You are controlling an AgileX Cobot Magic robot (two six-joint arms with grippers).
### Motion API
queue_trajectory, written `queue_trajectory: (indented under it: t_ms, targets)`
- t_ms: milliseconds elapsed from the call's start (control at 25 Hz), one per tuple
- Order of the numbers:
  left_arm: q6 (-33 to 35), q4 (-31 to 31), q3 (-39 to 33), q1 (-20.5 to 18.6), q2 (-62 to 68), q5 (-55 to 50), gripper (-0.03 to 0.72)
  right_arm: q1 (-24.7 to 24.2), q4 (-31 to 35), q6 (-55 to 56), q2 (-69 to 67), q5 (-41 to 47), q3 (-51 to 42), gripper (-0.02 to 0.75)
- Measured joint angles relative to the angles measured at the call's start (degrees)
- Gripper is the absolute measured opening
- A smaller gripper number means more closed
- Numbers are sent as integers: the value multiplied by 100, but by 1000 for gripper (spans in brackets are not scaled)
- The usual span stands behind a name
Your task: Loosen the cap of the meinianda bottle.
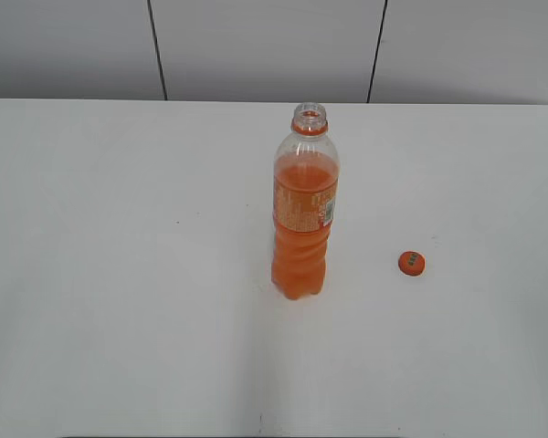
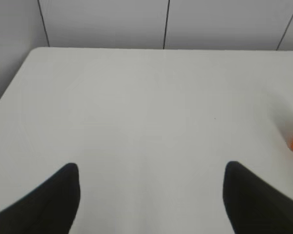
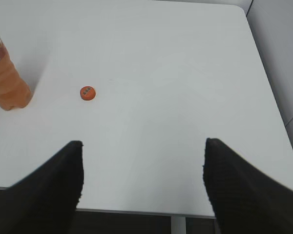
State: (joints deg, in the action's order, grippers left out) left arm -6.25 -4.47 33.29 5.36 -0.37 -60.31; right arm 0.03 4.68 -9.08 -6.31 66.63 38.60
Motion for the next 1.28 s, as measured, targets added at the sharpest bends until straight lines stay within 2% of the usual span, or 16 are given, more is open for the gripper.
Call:
queue_trajectory:
  t_ms: [240,600,720,1280]
  targets:
    - [168,104,-257,0,0,-48,527,0,231,-7,652,88,-133,575]
    - [187,104,-271,0,0,-72,520,0,444,-259,663,121,-763,574]
    - [187,104,-271,0,0,-72,520,0,508,-360,663,-126,-876,574]
    - [192,104,-271,0,0,-72,517,0,524,-399,663,-295,-944,574]
